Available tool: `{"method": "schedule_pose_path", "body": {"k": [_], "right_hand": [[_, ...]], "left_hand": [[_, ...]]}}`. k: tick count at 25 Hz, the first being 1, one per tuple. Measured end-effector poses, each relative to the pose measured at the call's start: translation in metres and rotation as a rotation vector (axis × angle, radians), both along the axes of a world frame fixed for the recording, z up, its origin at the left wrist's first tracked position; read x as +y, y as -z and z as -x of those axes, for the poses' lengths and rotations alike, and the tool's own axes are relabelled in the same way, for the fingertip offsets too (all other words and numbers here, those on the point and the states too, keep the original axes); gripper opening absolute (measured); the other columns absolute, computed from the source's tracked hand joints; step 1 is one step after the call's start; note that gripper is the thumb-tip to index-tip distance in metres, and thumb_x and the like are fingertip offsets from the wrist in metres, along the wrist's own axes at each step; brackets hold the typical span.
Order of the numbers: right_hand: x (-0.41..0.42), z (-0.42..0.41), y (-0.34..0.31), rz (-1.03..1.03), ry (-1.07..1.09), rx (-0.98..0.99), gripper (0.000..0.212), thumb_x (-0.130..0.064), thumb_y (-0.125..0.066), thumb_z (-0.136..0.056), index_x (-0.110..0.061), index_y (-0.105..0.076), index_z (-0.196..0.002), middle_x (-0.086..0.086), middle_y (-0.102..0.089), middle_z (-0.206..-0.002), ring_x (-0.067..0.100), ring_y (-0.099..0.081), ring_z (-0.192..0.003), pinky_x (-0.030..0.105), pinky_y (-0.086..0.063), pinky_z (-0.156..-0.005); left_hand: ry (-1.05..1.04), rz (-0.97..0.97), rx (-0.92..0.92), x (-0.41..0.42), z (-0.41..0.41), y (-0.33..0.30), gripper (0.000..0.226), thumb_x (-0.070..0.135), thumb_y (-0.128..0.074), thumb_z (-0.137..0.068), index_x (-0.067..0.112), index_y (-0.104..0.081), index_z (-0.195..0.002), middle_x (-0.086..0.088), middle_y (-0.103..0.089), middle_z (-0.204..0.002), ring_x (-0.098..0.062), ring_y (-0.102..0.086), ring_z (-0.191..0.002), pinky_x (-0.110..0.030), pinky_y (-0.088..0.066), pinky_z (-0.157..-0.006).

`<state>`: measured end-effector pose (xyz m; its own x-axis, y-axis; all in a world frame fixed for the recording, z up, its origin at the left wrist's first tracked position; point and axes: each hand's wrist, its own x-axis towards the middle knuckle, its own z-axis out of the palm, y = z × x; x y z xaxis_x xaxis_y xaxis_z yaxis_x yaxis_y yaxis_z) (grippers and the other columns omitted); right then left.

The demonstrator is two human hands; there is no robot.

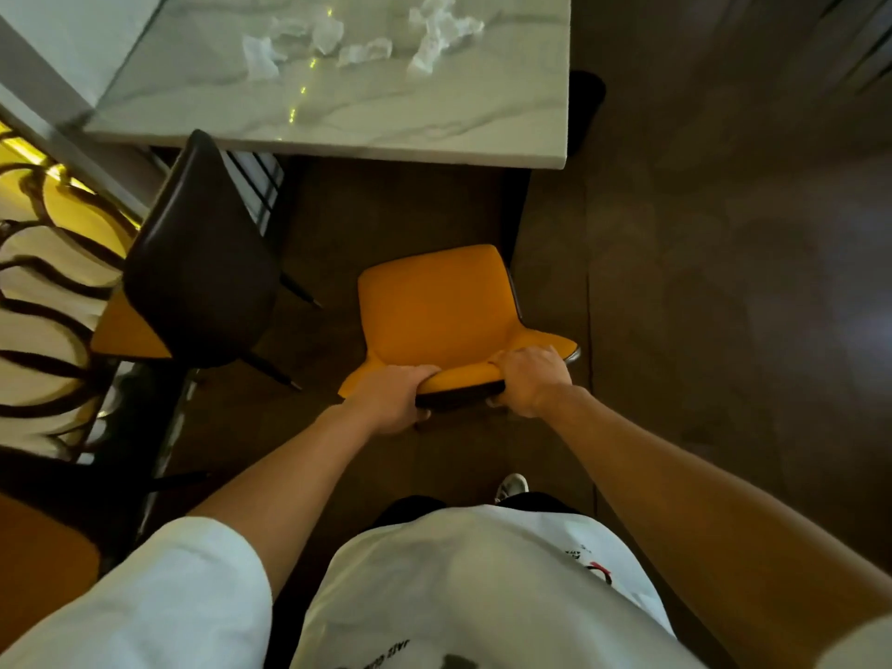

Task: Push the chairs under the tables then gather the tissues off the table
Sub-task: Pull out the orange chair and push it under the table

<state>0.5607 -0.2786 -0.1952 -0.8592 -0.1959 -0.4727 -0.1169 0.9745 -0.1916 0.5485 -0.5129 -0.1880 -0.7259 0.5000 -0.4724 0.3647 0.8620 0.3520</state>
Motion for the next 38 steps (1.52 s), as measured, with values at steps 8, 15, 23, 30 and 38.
{"method": "schedule_pose_path", "body": {"k": [8,15,23,30,38], "right_hand": [[-0.084,-0.039,0.004,0.039,0.075,0.003,0.045,-0.057,-0.067,-0.089,-0.028,-0.059,-0.123,-0.003,-0.065,-0.117,0.022,-0.059,-0.113,0.047,-0.038,-0.107],[-0.154,-0.057,0.007,0.145,0.089,0.053,0.046,-0.057,-0.068,-0.09,-0.026,-0.057,-0.123,-0.003,-0.064,-0.109,0.016,-0.06,-0.096,0.038,-0.05,-0.089],[-0.143,-0.043,0.004,0.144,-0.022,-0.014,0.05,-0.062,-0.062,-0.089,-0.031,-0.052,-0.127,-0.006,-0.063,-0.109,0.017,-0.061,-0.099,0.039,-0.052,-0.089],[-0.127,-0.028,0.006,0.143,-0.046,-0.049,0.061,-0.061,-0.062,-0.09,-0.035,-0.044,-0.141,-0.006,-0.064,-0.114,0.018,-0.063,-0.097,0.034,-0.052,-0.081],[-0.095,0.038,-0.001,0.133,-0.048,-0.004,0.057,-0.061,-0.061,-0.088,-0.036,-0.047,-0.137,-0.007,-0.065,-0.111,0.017,-0.063,-0.095,0.04,-0.054,-0.084]], "left_hand": [[0.145,0.013,-0.022,-0.088,-0.001,-0.002,0.062,0.032,-0.068,-0.093,0.042,-0.04,-0.147,0.012,-0.058,-0.118,-0.013,-0.056,-0.102,-0.033,-0.046,-0.085],[0.14,0.045,0.051,-0.156,-0.002,-0.01,0.065,0.029,-0.067,-0.093,0.037,-0.038,-0.15,0.007,-0.054,-0.138,-0.017,-0.054,-0.116,-0.029,-0.042,-0.086],[0.208,0.049,0.043,-0.149,0.007,-0.003,0.068,0.043,-0.067,-0.089,0.038,-0.035,-0.149,0.007,-0.052,-0.142,-0.021,-0.055,-0.121,-0.043,-0.05,-0.097],[0.231,0.047,0.051,-0.14,0.022,0.005,0.076,0.039,-0.066,-0.09,0.037,-0.025,-0.154,0.007,-0.052,-0.142,-0.017,-0.058,-0.11,-0.033,-0.049,-0.085],[0.198,-0.012,0.023,-0.108,0.082,0.004,0.068,0.049,-0.065,-0.089,0.036,-0.036,-0.149,0.007,-0.058,-0.131,-0.016,-0.059,-0.106,-0.034,-0.049,-0.083]]}}
